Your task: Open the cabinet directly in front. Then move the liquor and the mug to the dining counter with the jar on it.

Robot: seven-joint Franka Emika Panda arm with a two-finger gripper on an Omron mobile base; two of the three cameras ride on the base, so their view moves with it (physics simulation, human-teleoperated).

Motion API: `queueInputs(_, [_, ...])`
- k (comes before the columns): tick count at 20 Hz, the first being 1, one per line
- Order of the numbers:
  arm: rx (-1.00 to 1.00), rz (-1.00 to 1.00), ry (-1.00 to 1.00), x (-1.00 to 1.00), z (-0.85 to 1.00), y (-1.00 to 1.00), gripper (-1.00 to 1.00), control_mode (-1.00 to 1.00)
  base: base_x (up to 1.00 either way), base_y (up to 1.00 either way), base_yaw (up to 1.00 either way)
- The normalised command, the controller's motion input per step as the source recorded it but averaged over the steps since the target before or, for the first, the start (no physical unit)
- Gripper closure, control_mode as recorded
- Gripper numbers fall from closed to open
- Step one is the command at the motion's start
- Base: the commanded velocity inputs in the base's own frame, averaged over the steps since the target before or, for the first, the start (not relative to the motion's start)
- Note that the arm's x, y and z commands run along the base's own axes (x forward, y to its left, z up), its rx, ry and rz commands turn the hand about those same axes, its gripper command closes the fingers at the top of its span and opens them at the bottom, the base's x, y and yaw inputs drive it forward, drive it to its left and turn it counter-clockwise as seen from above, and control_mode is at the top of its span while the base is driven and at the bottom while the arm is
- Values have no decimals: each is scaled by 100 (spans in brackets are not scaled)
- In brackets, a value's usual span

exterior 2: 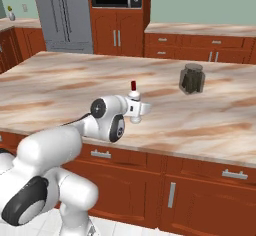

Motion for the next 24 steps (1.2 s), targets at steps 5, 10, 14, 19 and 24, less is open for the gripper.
queueInputs(5, [0, 0, -1, 14, -22, -2, 100, -100, 0, 0, 0])
queueInputs(10, [0, 0, 0, 25, -12, -12, 100, -100, 0, 0, 0])
queueInputs(14, [0, 0, 0, 41, -16, -18, 100, -100, 0, 0, 0])
queueInputs(19, [0, 0, 0, 42, -16, -22, 100, -100, 0, 0, 0])
queueInputs(24, [0, 0, 0, 19, -36, -25, 100, -100, 0, 0, 0])
